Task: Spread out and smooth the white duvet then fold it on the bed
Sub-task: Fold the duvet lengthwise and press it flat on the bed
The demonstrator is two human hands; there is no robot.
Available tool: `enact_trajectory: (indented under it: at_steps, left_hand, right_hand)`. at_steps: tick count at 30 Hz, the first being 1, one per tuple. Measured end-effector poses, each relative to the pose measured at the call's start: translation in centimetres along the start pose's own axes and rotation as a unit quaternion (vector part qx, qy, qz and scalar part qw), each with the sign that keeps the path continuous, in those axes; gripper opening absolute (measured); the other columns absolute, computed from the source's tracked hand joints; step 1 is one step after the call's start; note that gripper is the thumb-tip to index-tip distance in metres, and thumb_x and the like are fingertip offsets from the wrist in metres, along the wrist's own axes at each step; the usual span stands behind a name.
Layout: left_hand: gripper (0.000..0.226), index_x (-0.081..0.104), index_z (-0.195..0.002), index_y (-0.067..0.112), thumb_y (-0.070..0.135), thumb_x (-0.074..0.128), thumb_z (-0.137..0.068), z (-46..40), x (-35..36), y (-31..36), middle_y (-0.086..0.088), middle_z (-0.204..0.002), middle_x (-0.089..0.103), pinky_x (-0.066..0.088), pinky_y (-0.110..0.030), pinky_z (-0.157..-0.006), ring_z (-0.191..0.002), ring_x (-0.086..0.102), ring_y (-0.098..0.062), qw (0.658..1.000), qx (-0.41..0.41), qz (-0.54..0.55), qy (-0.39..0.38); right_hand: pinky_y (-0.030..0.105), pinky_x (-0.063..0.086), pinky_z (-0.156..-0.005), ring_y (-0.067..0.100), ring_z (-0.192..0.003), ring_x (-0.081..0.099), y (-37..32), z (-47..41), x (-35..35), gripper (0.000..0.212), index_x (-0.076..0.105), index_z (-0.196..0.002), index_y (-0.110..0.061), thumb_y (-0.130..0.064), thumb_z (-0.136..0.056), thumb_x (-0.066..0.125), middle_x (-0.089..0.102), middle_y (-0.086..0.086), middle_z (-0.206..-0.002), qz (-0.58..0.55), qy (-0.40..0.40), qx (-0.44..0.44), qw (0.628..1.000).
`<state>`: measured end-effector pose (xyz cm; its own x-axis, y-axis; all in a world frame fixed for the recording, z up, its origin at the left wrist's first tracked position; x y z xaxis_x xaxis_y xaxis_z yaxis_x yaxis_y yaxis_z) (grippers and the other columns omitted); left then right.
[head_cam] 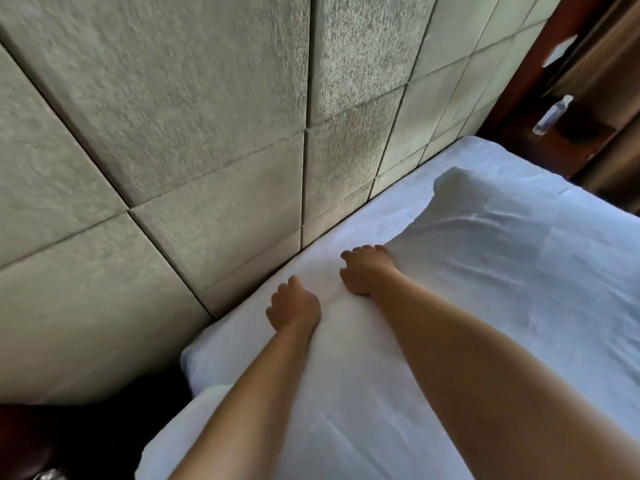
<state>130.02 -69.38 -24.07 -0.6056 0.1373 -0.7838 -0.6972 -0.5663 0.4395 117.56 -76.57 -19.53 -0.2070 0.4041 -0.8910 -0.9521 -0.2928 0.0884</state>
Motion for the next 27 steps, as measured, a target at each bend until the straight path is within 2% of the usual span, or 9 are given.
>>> enact_trajectory:
  at_steps: [4, 8, 11, 13, 16, 18, 22, 25, 27]
  left_hand:
    - [0.059, 0.029, -0.146, 0.02, 0.022, 0.045, -0.089, -2.9, 3.8, -2.3, -0.006, -0.142, 0.042, 0.039, -0.041, -0.104, -0.128, 0.043, -0.027, 0.994, -0.021, -0.004, -0.108]
    - [0.074, 0.014, -0.15, 0.029, 0.037, 0.05, -0.086, -4.8, 6.7, -3.9, -0.006, -0.146, 0.034, 0.034, -0.045, -0.106, -0.131, 0.038, -0.029, 0.976, -0.04, -0.022, -0.214]
    - [0.068, 0.014, -0.149, 0.033, 0.043, 0.039, -0.087, -6.2, 8.3, -4.1, -0.003, -0.149, 0.035, 0.028, -0.047, -0.109, -0.133, 0.036, -0.028, 0.971, -0.043, -0.017, -0.234]
    - [0.062, 0.019, -0.149, 0.033, 0.053, 0.027, -0.091, -7.0, 9.1, -4.5, -0.003, -0.15, 0.038, 0.028, -0.045, -0.11, -0.134, 0.038, -0.027, 0.971, -0.038, -0.005, -0.238]
    - [0.072, 0.027, -0.147, 0.028, 0.069, 0.012, -0.09, -7.4, 10.1, -5.4, -0.006, -0.147, 0.041, 0.031, -0.043, -0.107, -0.131, 0.041, -0.029, 0.97, -0.023, -0.06, -0.235]
    - [0.08, 0.033, -0.143, 0.022, 0.074, 0.011, -0.087, -7.5, 10.4, -5.8, -0.01, -0.141, 0.046, 0.036, -0.041, -0.103, -0.126, 0.045, -0.03, 0.97, -0.027, -0.08, -0.229]
    - [0.084, 0.051, -0.127, 0.014, 0.077, 0.015, -0.085, -7.2, 10.6, -5.9, -0.01, -0.129, 0.058, 0.044, -0.036, -0.096, -0.115, 0.055, -0.028, 0.973, -0.041, -0.036, -0.226]
    - [0.077, 0.062, -0.103, 0.015, 0.076, 0.019, -0.086, -6.3, 9.4, -5.3, -0.007, -0.111, 0.065, 0.047, -0.032, -0.083, -0.101, 0.06, -0.027, 0.983, -0.012, -0.035, -0.182]
    - [0.07, 0.061, -0.095, 0.016, 0.075, 0.023, -0.086, -5.6, 8.0, -4.9, -0.006, -0.107, 0.066, 0.045, -0.031, -0.078, -0.099, 0.061, -0.026, 0.985, -0.007, -0.021, -0.169]
  right_hand:
    - [0.037, 0.035, -0.104, 0.025, -0.13, 0.043, 0.1, -4.9, 3.2, 0.052, 0.041, -0.141, -0.023, -0.017, -0.09, 0.041, 0.045, 0.002, -0.143, 0.036, -0.122, 0.024, 0.992]
    - [0.044, 0.023, -0.113, 0.023, -0.14, 0.028, 0.8, -7.7, 7.0, 0.058, 0.03, -0.147, -0.027, -0.033, -0.092, 0.047, 0.031, 0.002, -0.151, 0.103, -0.217, 0.014, 0.971]
    - [0.049, 0.012, -0.115, 0.022, -0.143, 0.018, 1.7, -10.1, 8.5, 0.062, 0.028, -0.146, -0.033, -0.041, -0.088, 0.05, 0.026, 0.0, -0.153, 0.151, -0.238, -0.007, 0.959]
    - [0.049, 0.015, -0.115, 0.023, -0.144, 0.018, 2.0, -11.7, 9.2, 0.069, 0.026, -0.147, -0.032, -0.037, -0.084, 0.053, 0.024, -0.001, -0.155, 0.137, -0.284, -0.02, 0.949]
    - [0.051, 0.01, -0.116, 0.024, -0.146, 0.012, 1.6, -12.9, 10.4, 0.085, 0.016, -0.151, -0.034, -0.039, -0.076, 0.056, 0.013, -0.003, -0.159, 0.132, -0.346, -0.013, 0.929]
    - [0.05, 0.007, -0.115, 0.023, -0.145, 0.016, 1.1, -12.9, 11.1, 0.082, 0.018, -0.149, -0.034, -0.039, -0.076, 0.055, 0.019, -0.002, -0.158, 0.141, -0.345, -0.008, 0.928]
    - [0.037, 0.027, -0.108, 0.024, -0.135, 0.038, 0.4, -11.8, 11.0, 0.057, 0.042, -0.139, -0.02, -0.027, -0.082, 0.049, 0.041, 0.003, -0.147, 0.109, -0.337, 0.002, 0.935]
    - [0.03, 0.039, -0.09, 0.024, -0.122, 0.053, 0.3, -10.4, 9.7, 0.044, 0.054, -0.126, -0.019, -0.026, -0.083, 0.05, 0.054, 0.003, -0.134, 0.088, -0.239, 0.022, 0.967]
    - [0.031, 0.043, -0.088, 0.025, -0.117, 0.057, 0.4, -9.7, 8.4, 0.04, 0.057, -0.122, -0.017, -0.027, -0.084, 0.052, 0.057, 0.004, -0.13, 0.08, -0.182, 0.028, 0.98]
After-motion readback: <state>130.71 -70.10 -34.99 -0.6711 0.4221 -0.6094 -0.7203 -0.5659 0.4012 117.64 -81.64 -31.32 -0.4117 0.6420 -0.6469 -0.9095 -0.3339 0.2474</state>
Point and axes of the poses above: each hand's wrist, its own z-axis away from the middle knuckle, its own x-axis out of the palm, y = z × x, the point moved 3 cm from there along -z, towards the middle knuckle
